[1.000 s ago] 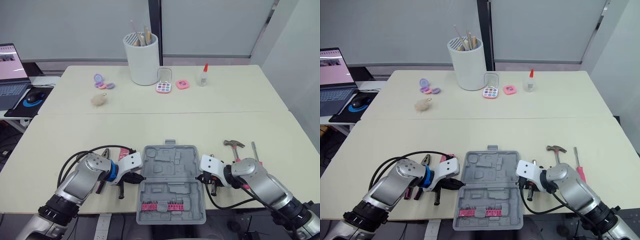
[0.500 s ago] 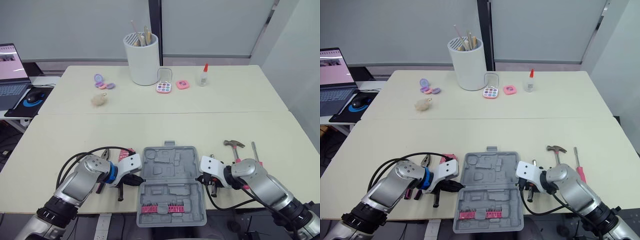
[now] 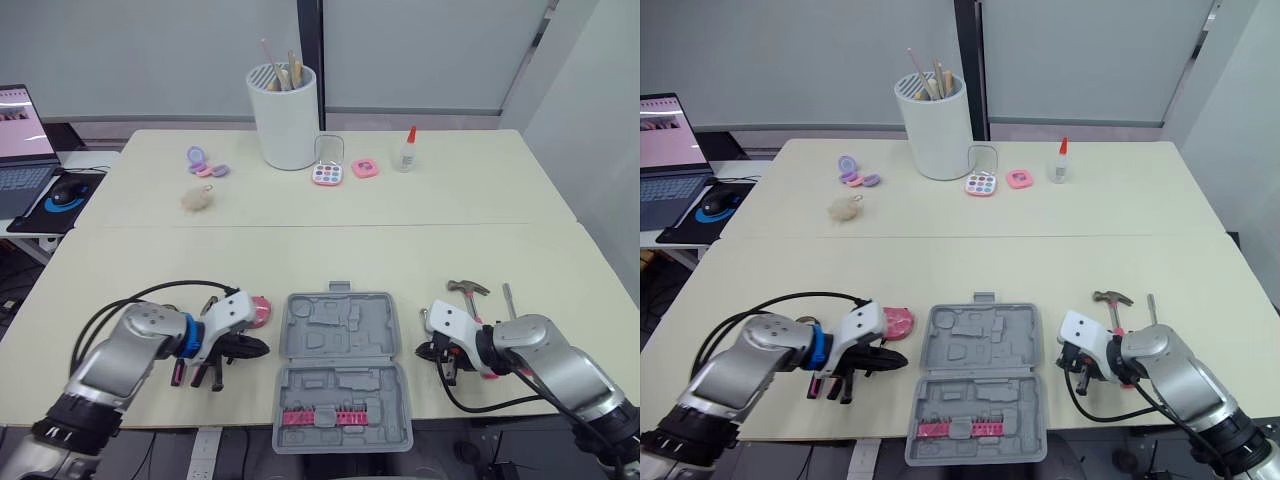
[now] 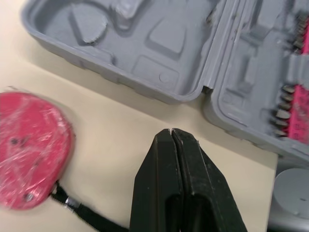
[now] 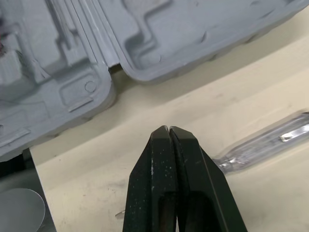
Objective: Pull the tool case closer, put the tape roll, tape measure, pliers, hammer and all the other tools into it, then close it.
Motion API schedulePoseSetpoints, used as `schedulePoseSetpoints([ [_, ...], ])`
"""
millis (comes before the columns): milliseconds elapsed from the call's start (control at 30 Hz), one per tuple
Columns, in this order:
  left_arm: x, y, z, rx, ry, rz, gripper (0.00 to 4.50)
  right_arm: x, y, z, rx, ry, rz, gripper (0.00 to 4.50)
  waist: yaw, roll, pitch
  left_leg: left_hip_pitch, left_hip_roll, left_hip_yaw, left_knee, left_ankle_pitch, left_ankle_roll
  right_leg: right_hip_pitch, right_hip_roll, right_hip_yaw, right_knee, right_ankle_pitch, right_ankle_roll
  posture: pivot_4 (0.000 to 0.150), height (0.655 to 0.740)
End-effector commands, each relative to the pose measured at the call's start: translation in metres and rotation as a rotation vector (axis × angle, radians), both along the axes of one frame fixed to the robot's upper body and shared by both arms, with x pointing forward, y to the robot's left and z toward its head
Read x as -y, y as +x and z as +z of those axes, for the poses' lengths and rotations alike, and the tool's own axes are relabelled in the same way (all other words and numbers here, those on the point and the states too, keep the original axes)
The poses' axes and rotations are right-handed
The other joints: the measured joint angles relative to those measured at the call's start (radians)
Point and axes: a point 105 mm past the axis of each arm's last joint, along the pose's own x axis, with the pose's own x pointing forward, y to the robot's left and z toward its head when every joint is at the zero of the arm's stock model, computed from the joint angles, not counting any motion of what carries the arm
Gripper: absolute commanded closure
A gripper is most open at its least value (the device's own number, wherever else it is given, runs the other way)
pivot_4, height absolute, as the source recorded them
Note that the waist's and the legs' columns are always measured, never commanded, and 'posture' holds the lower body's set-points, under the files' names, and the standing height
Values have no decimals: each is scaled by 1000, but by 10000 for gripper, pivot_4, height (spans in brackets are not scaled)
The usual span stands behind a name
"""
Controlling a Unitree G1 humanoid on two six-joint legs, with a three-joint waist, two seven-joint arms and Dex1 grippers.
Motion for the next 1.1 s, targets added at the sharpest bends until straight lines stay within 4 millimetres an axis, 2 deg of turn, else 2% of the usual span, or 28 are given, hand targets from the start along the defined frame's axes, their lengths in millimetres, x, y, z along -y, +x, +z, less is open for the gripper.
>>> schedulePoseSetpoints([
  [33,-34,2,37,132,-82,150,45000,16,-1,36,149,18,20,44811,1,0,0,0,0,0,0,0,0,0,0,0,0,0,0,1500,7366],
  [233,-125,-7,48,271,-50,565,45000,79,-2,67,254,-29,-142,44811,2,-1,1,1,0,0,0,0,0,2,-1,0,-2,0,0,1500,7366],
  [267,-137,-11,49,282,-41,612,43303,89,-2,71,269,-46,-165,44953,2,-1,1,1,0,0,-1,0,0,2,-1,-1,-2,0,0,1500,7366],
  [333,-158,-17,53,312,-39,701,39427,109,-3,78,292,-86,-199,45000,4,-2,1,2,1,1,-1,0,0,3,-2,-1,-2,0,0,1500,7366],
  [400,-173,-28,54,313,-40,736,33567,125,-5,83,307,-133,-205,45000,4,-3,1,2,1,1,-1,0,0,3,-2,-1,-3,0,0,1500,7366],
  [433,-179,-34,54,309,-37,748,29840,133,-7,85,308,-158,-204,40622,4,-3,1,2,1,1,-1,0,0,3,-2,-1,-3,0,0,1500,7366],
  [600,-202,-61,49,257,19,786,13769,159,-16,92,261,-196,-202,30047,4,-3,1,2,1,2,-2,0,0,3,-2,-1,-5,0,0,1500,7366],
  [733,-214,-75,54,243,41,807,986,166,-29,96,179,-217,-145,20437,3,-3,1,2,2,2,-4,0,0,3,-2,-1,-7,0,0,1500,7366],
  [767,-215,-75,55,244,42,807,0,167,-31,96,168,-224,-136,17469,4,-4,1,2,2,2,-4,0,0,3,-2,-2,-8,0,0,1500,7366],
  [833,-217,-76,58,247,41,813,0,169,-34,95,147,-233,-120,12713,4,-4,1,2,2,2,-4,0,0,3,-2,-2,-8,0,0,1500,7366],
  [967,-221,-78,63,271,56,831,0,165,-30,96,164,-225,-95,230,4,-4,1,2,2,3,-4,0,-1,4,-2,-1,-9,0,0,1500,7366],
  [1100,-221,-78,63,286,71,837,0,143,-20,98,214,-170,-31,230,-1,-4,1,2,4,3,-4,0,-1,3,-2,-1,-9,0,0,1500,7366],
])
